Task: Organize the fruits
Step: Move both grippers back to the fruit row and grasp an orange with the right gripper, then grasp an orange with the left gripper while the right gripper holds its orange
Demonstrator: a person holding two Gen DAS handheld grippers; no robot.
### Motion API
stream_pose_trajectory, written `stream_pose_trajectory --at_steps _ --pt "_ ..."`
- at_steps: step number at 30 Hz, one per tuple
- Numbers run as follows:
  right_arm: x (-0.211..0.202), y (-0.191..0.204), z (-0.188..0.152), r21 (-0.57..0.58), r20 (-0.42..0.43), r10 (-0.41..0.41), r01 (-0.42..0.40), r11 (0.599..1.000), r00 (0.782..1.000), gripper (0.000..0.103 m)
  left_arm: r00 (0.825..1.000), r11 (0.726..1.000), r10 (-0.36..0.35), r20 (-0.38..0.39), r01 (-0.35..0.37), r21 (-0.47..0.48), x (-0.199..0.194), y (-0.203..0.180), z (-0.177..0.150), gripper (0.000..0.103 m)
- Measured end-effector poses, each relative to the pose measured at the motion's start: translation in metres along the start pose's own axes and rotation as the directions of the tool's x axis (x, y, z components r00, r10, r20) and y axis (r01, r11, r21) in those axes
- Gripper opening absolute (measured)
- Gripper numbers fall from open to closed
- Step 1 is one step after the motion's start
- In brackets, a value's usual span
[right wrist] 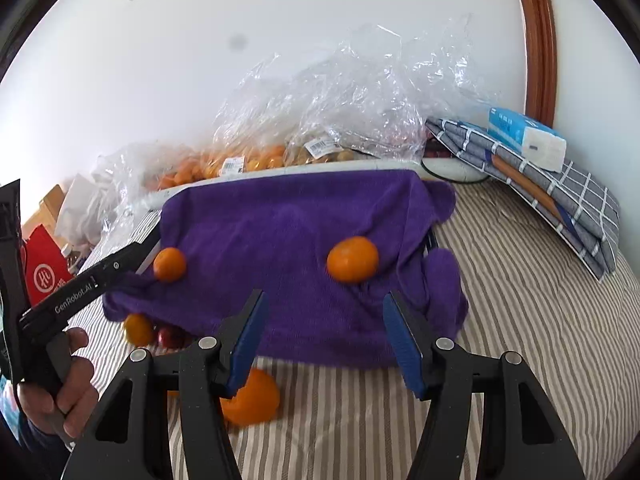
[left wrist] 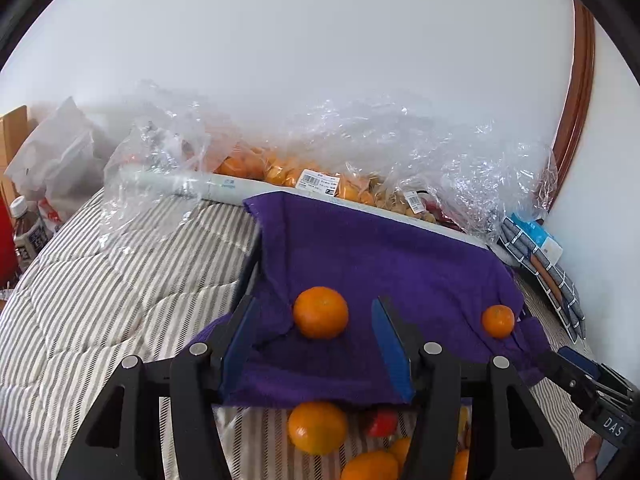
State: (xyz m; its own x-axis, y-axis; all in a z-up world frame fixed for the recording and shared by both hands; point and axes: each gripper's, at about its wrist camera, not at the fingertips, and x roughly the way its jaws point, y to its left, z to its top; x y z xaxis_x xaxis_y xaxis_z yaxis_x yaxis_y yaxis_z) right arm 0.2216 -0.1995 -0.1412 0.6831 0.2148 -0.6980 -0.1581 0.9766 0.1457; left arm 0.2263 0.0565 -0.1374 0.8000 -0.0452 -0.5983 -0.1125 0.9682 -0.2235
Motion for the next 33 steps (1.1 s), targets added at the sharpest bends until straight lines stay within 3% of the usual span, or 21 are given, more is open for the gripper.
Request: stream_pose_trajectory --at_steps 3,12,22,30,33 --pt "-0.011 0.002 -0.010 0.008 -0.004 0.005 -0.005 1.000 1.000 0.060 1.000 1.000 0.001 0.001 -0.001 -0.001 -0.011 0.012 -0.006 0.055" --pt "-0.018 0.019 -0.038 -0.003 -0.045 0.033 -0.034 0.999 0.998 0.044 0.999 1.000 -0.003 -0.044 0.003 -0.015 -0.042 0.044 -0.031 0.057" --pt "0.006 0.038 -0.044 0.002 -0.112 0.067 -0.067 0.998 0.991 0.044 0.998 1.000 -0.017 -0.069 0.016 -0.011 -0.049 0.050 -0.039 0.061" --pt "0.027 0.033 -0.043 0.073 -0.166 0.108 -0.097 0.993 0.980 0.043 0.994 0.999 -0.048 -0.100 0.046 -0.020 -0.045 0.051 -0.040 0.061" --pt "0.017 0.023 -0.044 0.054 -0.137 0.063 -0.056 0.997 0.989 0.043 0.989 0.997 -0.077 -0.123 0.075 -0.019 -0.043 0.048 -0.041 0.061"
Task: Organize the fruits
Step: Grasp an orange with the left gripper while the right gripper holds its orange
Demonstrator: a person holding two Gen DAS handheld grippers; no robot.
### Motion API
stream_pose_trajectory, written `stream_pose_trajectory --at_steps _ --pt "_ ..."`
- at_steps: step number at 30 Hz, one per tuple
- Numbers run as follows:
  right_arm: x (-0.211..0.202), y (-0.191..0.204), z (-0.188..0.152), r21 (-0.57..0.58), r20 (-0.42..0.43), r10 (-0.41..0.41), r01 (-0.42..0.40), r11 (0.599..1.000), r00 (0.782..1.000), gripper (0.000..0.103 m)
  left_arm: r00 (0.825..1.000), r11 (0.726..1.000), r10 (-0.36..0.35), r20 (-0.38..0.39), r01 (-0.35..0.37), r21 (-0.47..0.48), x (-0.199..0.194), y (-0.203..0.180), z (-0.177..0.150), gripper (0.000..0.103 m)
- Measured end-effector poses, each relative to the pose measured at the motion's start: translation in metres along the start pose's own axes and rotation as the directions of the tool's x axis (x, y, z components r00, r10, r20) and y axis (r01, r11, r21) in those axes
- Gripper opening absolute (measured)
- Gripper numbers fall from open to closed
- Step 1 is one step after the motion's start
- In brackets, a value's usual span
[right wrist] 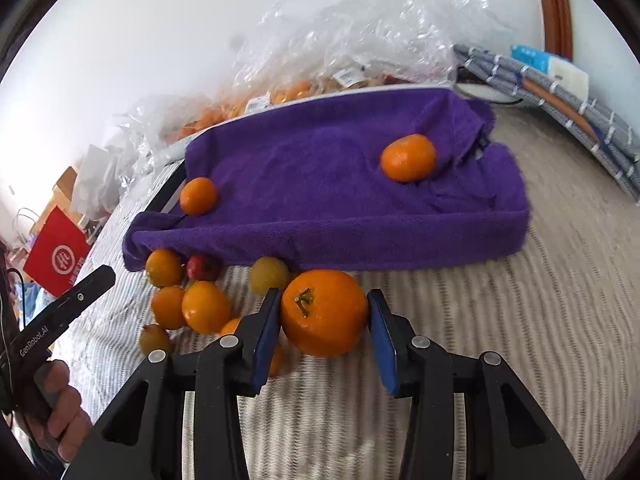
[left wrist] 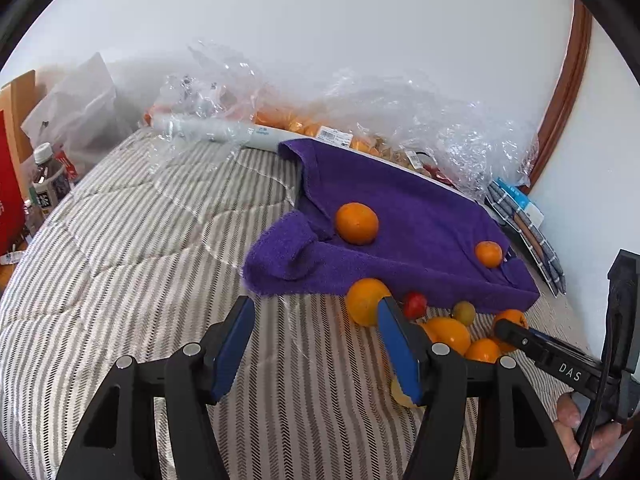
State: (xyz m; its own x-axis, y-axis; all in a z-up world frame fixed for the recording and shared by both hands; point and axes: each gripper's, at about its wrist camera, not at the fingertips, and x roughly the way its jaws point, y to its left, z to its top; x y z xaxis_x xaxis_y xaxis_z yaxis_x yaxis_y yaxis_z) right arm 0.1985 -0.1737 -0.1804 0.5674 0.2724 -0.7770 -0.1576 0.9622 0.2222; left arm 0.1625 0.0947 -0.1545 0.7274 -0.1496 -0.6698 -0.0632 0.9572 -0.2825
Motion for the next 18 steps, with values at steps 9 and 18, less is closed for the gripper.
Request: stream_pose_trajectory --at_steps 9,18 --pt "-0.008 -0.017 -0.007 -0.082 -0.002 -0.082 0.081 0.993 0.997 0.043 0.990 0.998 -0.051 -0.128 0.056 0.035 0.034 -0.025 0.007 0.061" --pt "-0.004 -0.018 -0.009 -0.089 -0.025 -0.060 0.058 0.994 0.998 0.043 0.986 0.998 -0.049 -0.157 0.054 0.027 0.051 -0.033 0.008 0.032"
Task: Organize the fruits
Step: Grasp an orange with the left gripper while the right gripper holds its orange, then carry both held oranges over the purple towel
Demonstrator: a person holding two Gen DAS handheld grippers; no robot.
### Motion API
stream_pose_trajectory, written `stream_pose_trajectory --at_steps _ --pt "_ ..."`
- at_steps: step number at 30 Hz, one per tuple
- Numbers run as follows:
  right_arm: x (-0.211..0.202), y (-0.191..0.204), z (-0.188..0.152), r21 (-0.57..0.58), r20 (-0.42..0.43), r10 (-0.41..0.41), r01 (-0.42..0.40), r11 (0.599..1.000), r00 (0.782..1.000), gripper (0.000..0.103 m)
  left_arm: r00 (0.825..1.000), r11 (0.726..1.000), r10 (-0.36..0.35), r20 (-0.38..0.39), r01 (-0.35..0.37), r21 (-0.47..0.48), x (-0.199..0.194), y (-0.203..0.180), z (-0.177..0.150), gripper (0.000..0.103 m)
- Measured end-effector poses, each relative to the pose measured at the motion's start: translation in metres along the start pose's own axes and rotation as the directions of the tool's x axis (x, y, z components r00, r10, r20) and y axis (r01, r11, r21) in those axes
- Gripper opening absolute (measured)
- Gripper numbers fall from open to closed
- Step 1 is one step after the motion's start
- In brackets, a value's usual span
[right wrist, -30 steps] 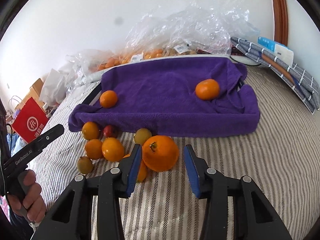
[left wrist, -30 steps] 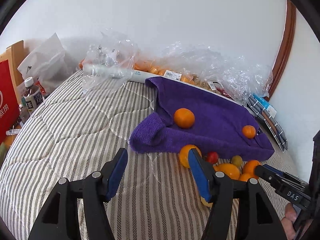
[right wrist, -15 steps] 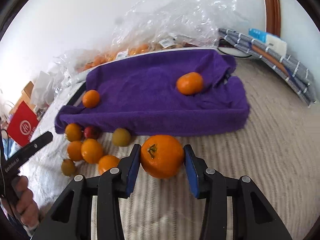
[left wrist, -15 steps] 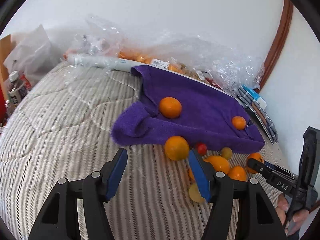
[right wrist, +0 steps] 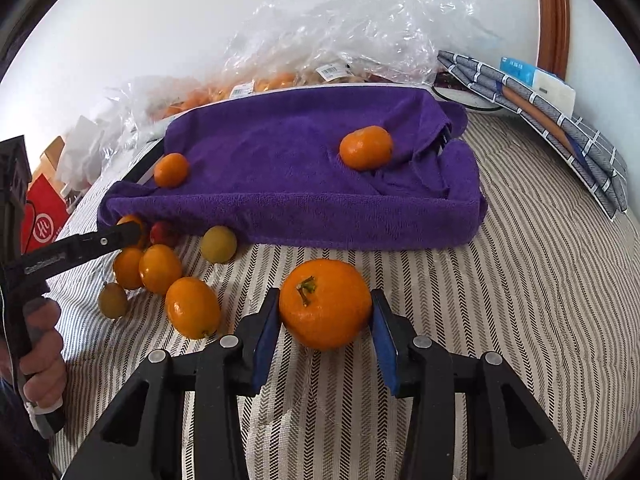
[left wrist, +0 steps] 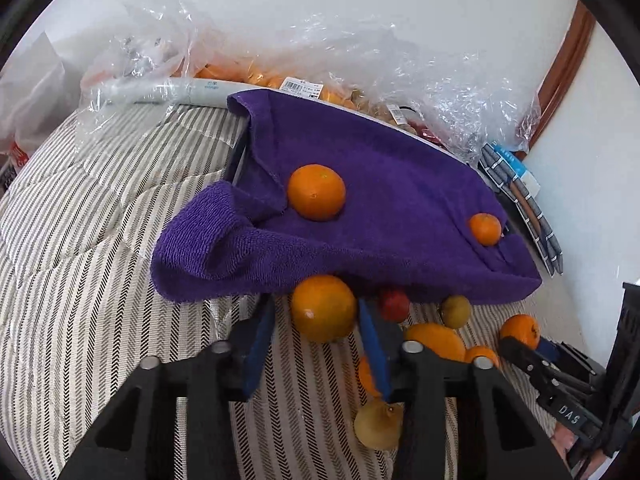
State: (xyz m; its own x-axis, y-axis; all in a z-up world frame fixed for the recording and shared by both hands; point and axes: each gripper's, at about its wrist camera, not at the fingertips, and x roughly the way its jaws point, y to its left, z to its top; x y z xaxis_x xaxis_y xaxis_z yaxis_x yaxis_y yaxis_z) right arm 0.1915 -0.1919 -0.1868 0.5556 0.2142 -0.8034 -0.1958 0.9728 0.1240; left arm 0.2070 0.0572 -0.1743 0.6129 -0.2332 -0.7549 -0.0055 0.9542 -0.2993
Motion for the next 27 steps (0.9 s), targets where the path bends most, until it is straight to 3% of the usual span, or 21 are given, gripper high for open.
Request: stream_pose_trajectory --at_steps 4,13,27 --pt "-0.007 -0.004 -0.002 0.026 0.039 -0.002 0.001 1.000 0.999 0.042 0.999 0.999 -0.033 0.035 0.033 -0.018 -0.008 0.004 -0.003 0.032" --pt "-0.018 -0.011 -0.004 0.064 0.100 0.032 -0.039 0.997 0.994 0.042 0.994 0.997 -0.035 0.104 0.041 -0.058 -0.023 0.011 0.000 0.032" --pt "-0.021 -0.013 -0.004 0.065 0.117 0.067 -0.075 0.995 0.991 0.042 0.985 0.997 -0.045 0.166 0.055 -0.055 -0.035 0.012 0.000 0.032"
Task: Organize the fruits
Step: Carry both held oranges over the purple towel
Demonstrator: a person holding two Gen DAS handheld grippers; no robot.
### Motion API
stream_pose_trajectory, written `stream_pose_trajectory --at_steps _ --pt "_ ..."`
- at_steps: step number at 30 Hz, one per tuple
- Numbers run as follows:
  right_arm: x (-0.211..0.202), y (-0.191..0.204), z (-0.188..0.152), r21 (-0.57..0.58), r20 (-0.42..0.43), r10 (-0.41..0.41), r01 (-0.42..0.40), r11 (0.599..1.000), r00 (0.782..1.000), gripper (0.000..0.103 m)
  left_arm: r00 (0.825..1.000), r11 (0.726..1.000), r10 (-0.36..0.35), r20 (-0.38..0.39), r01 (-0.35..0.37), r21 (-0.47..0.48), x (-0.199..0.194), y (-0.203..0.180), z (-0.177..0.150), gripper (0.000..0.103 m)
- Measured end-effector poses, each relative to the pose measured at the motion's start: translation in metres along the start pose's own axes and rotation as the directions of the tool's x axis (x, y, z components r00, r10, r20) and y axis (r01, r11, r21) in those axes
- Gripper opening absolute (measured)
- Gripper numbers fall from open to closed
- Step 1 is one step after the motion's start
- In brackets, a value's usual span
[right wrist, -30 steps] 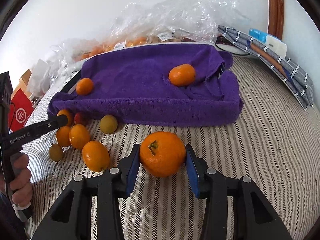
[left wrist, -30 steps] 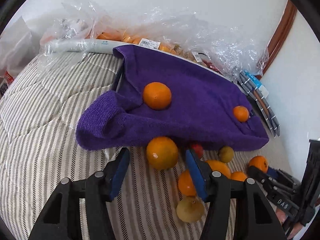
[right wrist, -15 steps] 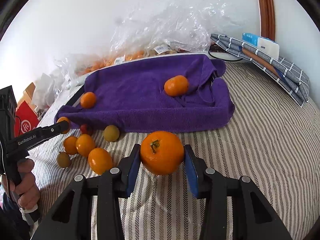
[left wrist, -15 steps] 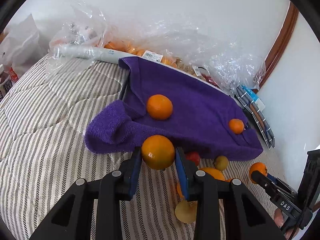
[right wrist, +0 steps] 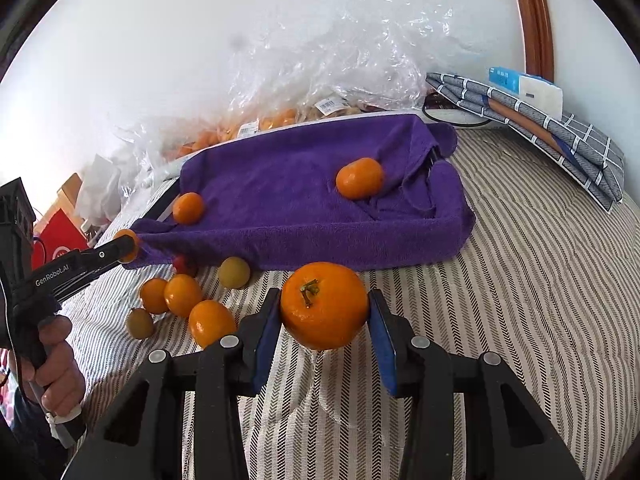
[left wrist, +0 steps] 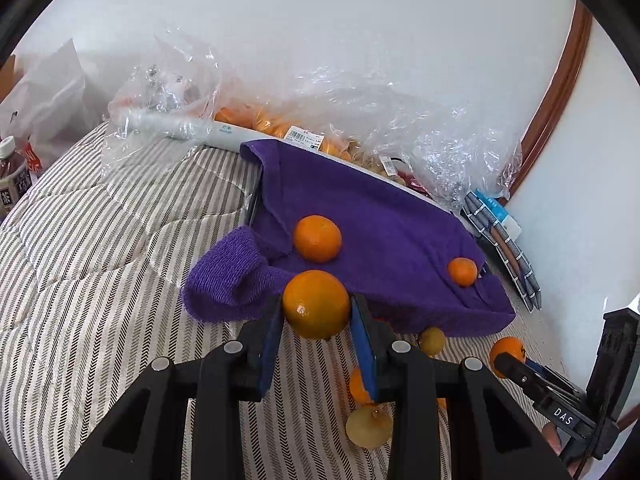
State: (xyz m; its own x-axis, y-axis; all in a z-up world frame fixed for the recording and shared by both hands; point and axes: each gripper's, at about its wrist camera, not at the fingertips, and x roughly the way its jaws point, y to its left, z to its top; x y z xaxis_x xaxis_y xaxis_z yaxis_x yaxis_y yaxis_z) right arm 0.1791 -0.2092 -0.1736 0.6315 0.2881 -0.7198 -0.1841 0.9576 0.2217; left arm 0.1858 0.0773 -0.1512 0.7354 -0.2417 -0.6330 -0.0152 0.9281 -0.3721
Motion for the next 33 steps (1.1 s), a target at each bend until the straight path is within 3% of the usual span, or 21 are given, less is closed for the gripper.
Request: stream_pose_trajectory --at_steps 14,21,28,33 --pt "-0.004 0.001 -0.001 -0.009 0.024 0.031 -0.031 0.999 0.999 0.042 1.000 0.999 -0.017 0.025 0.016 0.049 -0.005 -0.007 -0.002 0.032" --pt "-0.014 0.006 0.003 -0.029 0.060 0.031 -0.029 0.999 0.998 0.042 0.997 0.998 -0.002 0.081 -0.003 0.056 -0.017 -0.009 0.004 0.032" --pt "-0.029 -0.003 0.040 -0.054 0.127 0.019 -0.012 0.998 0.992 0.042 0.993 0.998 -0.034 0.109 0.028 0.055 -0.021 -0.020 0.036 0.032" --pt "-0.028 -0.013 0.071 -0.056 0.165 -0.010 0.019 0.998 0.986 0.042 0.993 0.999 -0.030 0.112 0.026 0.039 -0.002 -0.027 0.059 0.032"
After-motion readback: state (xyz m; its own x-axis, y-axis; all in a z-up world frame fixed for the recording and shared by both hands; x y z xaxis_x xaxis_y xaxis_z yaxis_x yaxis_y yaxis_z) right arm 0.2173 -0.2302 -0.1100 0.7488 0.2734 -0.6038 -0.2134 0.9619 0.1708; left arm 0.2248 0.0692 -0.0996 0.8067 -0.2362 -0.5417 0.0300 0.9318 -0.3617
